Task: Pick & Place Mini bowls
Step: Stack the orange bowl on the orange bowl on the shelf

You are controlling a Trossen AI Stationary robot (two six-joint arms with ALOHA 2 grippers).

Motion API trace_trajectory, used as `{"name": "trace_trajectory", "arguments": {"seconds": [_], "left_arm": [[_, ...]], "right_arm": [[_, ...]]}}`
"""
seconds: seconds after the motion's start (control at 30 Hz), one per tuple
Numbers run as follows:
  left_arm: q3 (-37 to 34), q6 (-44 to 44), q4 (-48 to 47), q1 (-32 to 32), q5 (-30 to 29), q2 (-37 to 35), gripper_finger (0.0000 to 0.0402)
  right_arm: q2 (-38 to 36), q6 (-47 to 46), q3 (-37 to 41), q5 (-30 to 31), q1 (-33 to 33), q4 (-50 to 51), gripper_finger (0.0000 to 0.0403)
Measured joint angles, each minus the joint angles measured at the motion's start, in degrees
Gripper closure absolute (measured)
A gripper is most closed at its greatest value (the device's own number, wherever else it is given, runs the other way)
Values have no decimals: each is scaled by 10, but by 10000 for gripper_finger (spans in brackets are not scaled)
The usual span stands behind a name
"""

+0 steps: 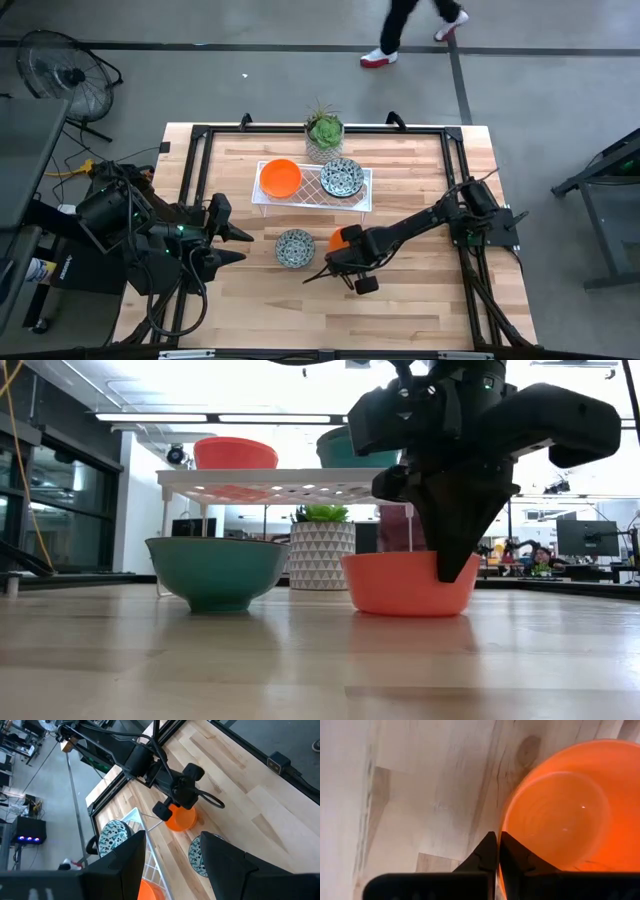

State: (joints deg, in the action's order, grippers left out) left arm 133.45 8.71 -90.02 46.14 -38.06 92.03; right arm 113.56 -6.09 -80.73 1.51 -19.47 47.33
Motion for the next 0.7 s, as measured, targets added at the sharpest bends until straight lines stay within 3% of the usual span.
{"name": "trace_trajectory", "arguments": {"seconds": [0.37, 0.7], "left_arm": [[0, 0, 0, 0, 0, 0, 218], [0, 0, 0, 0, 1, 0, 218]], "right_arm": [[-14, -51, -17, -25, -17, 28, 402], [-15, -55, -136, -13, -51, 133, 403]]}}
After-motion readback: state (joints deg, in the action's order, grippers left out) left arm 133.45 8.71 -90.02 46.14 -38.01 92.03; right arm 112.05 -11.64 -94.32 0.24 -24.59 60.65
